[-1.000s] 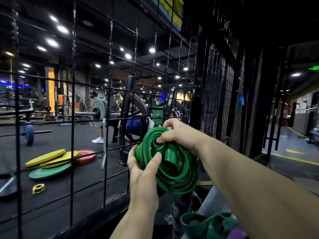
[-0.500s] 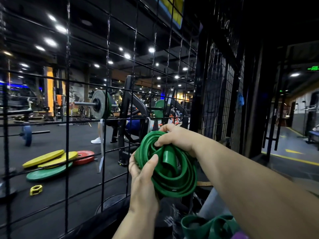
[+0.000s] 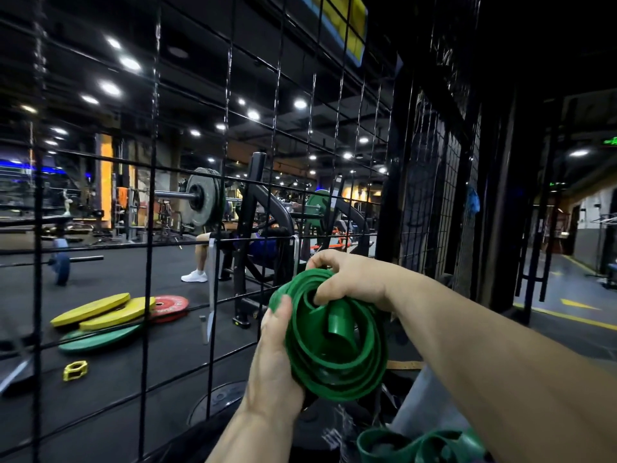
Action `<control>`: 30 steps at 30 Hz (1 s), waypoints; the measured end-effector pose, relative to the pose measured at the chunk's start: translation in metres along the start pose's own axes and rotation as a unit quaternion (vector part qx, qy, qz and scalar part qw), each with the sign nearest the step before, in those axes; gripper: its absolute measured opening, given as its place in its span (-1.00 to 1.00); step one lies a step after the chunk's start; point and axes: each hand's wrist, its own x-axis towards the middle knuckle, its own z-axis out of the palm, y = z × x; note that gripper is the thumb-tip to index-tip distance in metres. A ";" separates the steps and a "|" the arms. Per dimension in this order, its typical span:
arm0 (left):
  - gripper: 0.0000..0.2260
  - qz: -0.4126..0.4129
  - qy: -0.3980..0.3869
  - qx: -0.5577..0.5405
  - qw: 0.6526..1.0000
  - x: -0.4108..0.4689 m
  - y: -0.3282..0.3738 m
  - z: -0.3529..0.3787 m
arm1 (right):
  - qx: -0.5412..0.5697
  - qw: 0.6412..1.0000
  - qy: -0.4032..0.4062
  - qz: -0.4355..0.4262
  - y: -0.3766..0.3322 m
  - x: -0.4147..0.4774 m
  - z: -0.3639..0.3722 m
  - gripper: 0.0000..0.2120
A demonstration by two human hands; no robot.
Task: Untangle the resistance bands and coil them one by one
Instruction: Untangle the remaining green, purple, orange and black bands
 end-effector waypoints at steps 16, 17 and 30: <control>-0.14 0.020 0.209 0.117 0.971 -0.008 -0.021 0.015 | -0.006 0.995 0.082 -0.051 0.015 -0.017 0.010 -0.60; -0.11 0.024 0.211 0.112 0.971 -0.010 -0.020 0.017 | 0.013 0.995 0.086 -0.054 0.018 -0.019 0.013 -0.59; -0.30 0.058 0.262 0.173 0.948 -0.044 -0.039 0.009 | 0.109 0.980 0.163 0.029 0.060 -0.037 0.063 -0.41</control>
